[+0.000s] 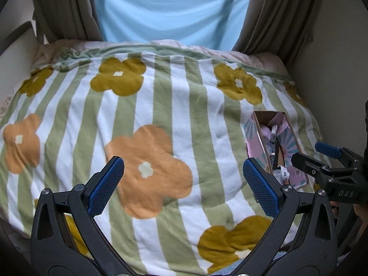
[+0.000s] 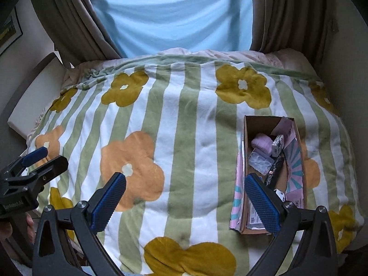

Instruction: Organize objects

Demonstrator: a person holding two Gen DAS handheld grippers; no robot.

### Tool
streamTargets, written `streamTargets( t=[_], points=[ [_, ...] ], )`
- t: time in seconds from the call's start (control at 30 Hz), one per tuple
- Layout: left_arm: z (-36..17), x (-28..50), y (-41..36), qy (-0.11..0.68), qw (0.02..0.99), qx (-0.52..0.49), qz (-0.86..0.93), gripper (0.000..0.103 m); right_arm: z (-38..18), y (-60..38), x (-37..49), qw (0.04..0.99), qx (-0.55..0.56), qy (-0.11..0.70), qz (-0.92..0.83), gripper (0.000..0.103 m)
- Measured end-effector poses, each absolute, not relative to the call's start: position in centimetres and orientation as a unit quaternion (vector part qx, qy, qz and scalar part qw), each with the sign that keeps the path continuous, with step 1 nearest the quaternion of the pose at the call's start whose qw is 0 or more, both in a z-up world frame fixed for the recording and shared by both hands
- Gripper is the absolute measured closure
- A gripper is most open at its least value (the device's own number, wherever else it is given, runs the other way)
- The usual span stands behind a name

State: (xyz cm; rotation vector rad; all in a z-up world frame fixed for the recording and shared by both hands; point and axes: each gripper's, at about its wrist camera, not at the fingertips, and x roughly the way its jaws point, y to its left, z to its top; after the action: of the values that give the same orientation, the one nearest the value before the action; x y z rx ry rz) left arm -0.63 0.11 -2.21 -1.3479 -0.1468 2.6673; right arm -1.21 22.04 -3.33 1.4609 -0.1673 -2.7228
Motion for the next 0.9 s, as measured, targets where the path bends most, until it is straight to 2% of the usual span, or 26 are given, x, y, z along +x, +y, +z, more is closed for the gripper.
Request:
streamTargets(
  t=[0.9],
  points=[
    [-2.84,-1.29,0.49,-0.040,0.075,-0.458,0.885,0.000,-2.84,22.42,-1.84,0.016,0.464,-0.054,-0.884,0.001]
  ],
)
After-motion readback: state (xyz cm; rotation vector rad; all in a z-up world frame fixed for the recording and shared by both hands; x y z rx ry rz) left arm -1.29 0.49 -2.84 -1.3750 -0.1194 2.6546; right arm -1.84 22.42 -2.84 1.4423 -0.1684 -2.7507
